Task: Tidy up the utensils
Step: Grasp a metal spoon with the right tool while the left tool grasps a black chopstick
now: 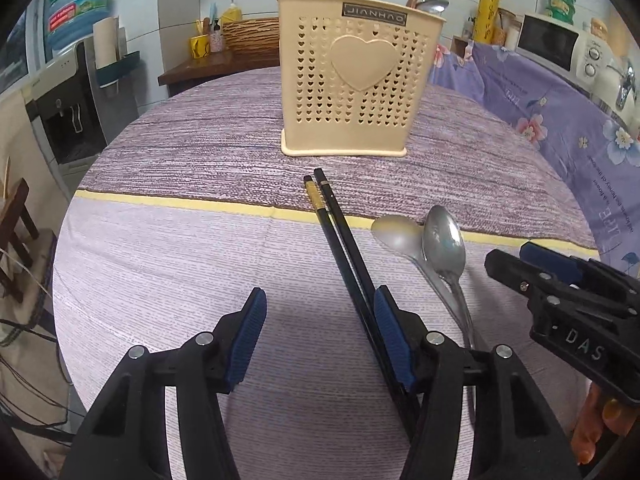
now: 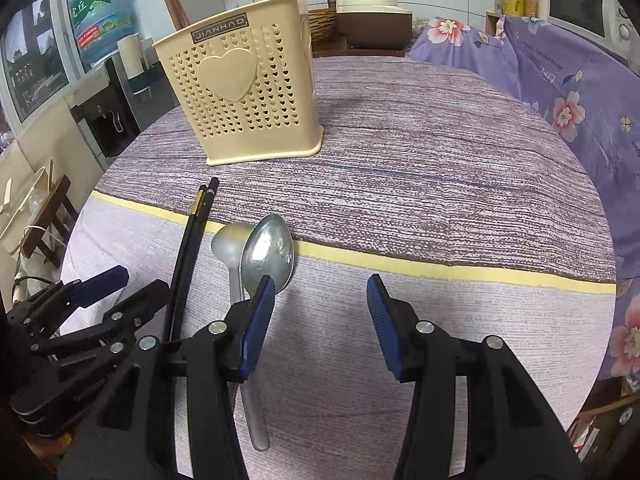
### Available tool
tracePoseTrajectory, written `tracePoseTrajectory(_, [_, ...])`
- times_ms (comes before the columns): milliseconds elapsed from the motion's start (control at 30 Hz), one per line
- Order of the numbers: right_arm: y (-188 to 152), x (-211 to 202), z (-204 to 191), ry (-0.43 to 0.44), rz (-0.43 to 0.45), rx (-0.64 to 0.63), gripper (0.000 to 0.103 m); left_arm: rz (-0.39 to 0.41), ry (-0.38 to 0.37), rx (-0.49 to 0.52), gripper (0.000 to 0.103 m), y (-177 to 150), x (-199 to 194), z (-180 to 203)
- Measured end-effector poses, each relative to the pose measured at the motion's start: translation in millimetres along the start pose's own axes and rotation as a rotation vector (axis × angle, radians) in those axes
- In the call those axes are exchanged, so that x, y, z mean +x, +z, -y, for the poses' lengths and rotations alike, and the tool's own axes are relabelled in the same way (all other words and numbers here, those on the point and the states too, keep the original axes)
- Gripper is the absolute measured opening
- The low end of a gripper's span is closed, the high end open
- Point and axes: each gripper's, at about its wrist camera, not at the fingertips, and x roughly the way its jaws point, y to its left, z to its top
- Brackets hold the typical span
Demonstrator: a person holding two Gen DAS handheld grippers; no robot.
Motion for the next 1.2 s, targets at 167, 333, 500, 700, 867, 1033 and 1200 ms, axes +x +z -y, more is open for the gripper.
tracePoseTrajectory(167, [1, 1, 0, -0.008, -0.003, -0.003, 0.049, -0.019, 0.005, -0.006, 0.054, -3, 3, 0])
tracePoseTrajectory(333, [0, 2, -5, -0.005, -0.016, -0.011, 0.049, -0.022, 0.015, 0.007, 0.054, -1, 7, 3])
tracePoseTrajectory(500, [0, 5, -8, 0.008, -0.039, -0.014, 0.049, -0.026, 0.022, 0.025, 0.046, -1, 6, -1])
tracePoseTrajectory(700, [-1, 14, -21, 0.031, -0.07, -0.03, 0.049, -0.028, 0.031, -0.009, 0.045, 0, 5, -17])
tracePoseTrajectory(867, [-4, 16, -28, 0.012, -0.075, -0.057, 0.049, -0.027, 0.034, -0.034, 0.045, -2, 3, -29])
tracePoseTrajectory(1033, [-6, 15, -35, -0.015, -0.081, -0.091, 0.049, -0.024, 0.048, -0.031, 0.044, -2, 3, -27])
tracePoseTrajectory(1200, [-2, 15, -33, 0.007, -0.117, -0.107, 0.039, -0.025, 0.04, -0.035, 0.044, -2, 3, -28])
